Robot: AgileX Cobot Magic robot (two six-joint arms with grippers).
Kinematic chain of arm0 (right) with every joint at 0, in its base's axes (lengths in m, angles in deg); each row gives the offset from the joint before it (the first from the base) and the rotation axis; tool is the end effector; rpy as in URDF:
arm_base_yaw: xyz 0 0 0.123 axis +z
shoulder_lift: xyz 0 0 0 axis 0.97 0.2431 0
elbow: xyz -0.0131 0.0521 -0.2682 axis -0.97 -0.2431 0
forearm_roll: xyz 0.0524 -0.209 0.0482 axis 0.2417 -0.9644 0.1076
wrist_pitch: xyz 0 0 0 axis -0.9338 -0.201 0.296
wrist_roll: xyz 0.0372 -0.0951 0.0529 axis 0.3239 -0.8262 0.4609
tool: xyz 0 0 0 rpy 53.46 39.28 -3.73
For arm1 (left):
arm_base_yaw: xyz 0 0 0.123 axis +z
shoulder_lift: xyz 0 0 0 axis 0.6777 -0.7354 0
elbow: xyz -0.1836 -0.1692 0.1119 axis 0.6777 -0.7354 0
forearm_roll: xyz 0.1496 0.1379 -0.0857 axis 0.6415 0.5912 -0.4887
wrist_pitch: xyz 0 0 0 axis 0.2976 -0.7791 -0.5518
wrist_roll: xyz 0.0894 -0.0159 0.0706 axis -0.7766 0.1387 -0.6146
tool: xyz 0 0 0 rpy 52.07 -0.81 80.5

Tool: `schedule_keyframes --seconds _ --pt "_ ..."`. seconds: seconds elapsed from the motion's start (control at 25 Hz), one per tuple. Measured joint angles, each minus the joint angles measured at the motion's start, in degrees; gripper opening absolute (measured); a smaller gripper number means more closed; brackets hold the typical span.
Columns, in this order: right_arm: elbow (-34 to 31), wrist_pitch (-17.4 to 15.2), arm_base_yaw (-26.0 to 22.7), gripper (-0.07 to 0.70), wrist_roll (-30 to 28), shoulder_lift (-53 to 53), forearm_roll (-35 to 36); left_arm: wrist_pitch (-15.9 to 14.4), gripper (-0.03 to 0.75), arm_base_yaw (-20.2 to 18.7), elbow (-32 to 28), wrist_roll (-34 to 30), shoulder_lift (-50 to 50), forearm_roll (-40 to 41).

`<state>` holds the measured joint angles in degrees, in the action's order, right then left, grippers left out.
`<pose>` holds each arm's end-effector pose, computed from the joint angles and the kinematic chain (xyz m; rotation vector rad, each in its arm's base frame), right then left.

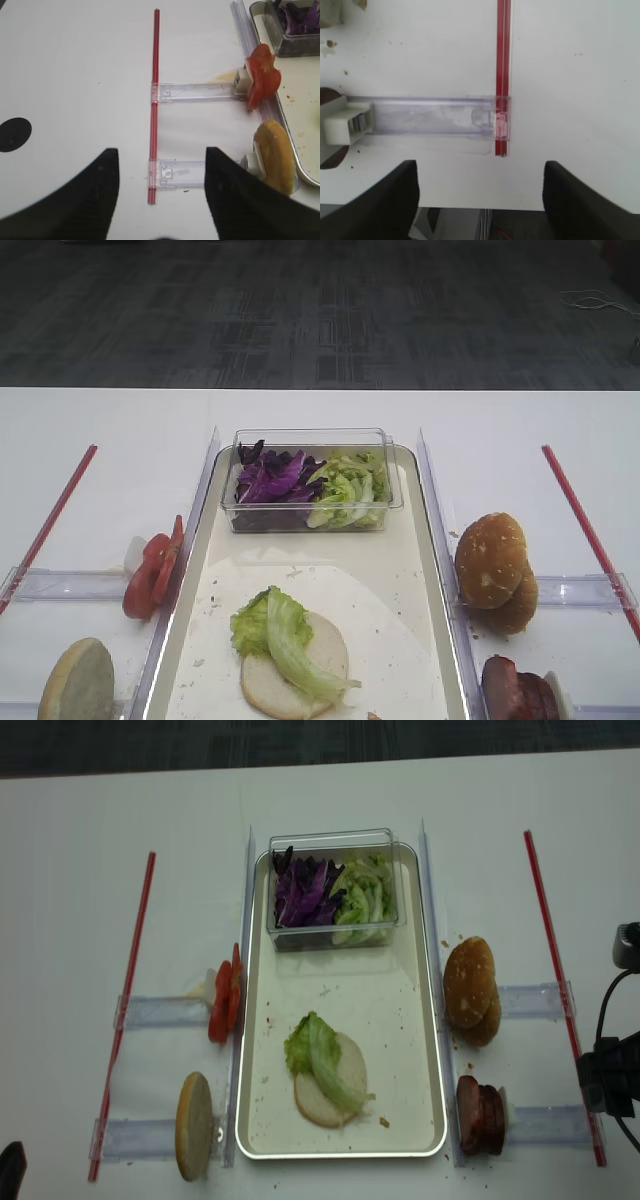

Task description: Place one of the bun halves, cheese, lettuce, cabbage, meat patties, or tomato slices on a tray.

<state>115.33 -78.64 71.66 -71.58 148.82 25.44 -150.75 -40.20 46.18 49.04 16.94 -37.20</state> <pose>0.1272 0.0040 0.1881 0.0209 3.0130 0.1657 -0.0074 0.0034 0.2364 -0.0958 2.1537 0.0438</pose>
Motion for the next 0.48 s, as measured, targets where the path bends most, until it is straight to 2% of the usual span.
schedule_keyframes --seconds 0.28,0.48 --pt "-1.38 0.61 0.0 0.521 0.0 -7.49 0.0 0.0 0.392 0.0 0.0 0.0 0.0 0.0" --pt "-1.46 -1.98 0.0 0.52 0.0 -13.8 0.2 0.0 0.392 0.0 0.0 0.0 0.0 0.0"
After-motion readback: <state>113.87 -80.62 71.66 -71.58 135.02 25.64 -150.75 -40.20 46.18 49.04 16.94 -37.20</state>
